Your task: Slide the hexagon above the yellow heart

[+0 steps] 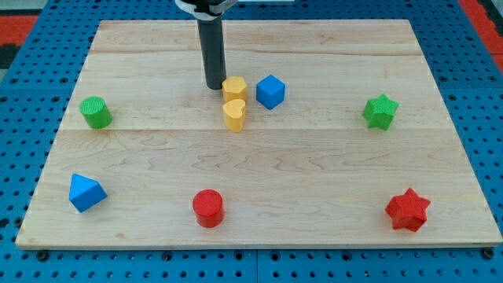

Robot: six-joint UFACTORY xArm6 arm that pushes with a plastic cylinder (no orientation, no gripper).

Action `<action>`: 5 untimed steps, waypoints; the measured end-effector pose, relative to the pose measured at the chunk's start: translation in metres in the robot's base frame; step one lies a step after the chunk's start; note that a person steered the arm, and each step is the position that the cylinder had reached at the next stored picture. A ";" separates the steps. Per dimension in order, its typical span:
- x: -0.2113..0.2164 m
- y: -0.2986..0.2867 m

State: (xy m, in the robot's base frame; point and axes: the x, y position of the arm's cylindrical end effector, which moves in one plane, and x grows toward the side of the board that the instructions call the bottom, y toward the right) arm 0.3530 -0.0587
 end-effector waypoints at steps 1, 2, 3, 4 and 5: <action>0.001 0.000; -0.006 0.001; -0.005 -0.059; 0.030 -0.137; 0.033 -0.200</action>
